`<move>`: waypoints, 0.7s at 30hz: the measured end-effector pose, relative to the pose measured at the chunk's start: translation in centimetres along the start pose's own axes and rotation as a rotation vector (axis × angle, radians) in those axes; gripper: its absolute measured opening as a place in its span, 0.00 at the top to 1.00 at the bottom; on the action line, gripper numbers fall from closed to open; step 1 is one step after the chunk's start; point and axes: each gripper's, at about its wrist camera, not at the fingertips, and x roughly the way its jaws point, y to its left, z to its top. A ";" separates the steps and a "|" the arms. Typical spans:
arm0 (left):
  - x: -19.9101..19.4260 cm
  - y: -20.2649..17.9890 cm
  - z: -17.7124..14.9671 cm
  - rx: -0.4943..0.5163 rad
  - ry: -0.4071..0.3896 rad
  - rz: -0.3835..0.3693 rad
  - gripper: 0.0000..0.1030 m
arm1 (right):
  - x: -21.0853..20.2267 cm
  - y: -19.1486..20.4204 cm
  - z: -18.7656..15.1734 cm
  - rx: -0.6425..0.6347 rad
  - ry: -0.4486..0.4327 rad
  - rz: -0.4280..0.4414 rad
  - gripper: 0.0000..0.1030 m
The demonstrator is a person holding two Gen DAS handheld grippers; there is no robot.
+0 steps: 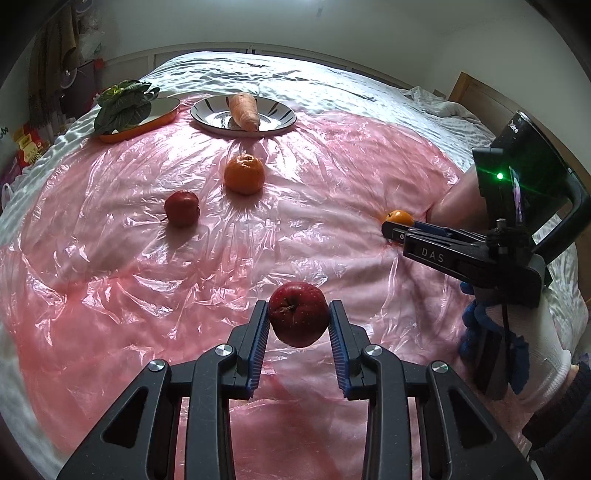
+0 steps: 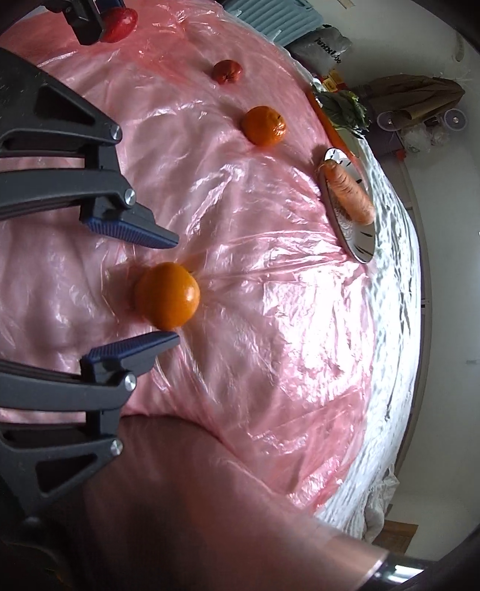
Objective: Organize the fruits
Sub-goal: 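Carry the apple and tangerine in both tools toward the green tray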
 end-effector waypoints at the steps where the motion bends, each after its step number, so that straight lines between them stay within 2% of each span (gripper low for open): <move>1: 0.1 0.0 0.0 -0.001 0.002 0.000 0.73 | 0.2 0.1 -0.1 -0.012 0.011 0.001 0.36; 8: -0.3 0.1 0.0 -0.011 -0.005 -0.002 0.73 | -0.4 0.1 0.1 -0.019 -0.001 0.008 0.37; 21: -3.4 0.3 -0.1 -0.044 -0.042 -0.032 0.73 | -6.0 2.2 -0.5 -0.030 -0.089 0.096 0.36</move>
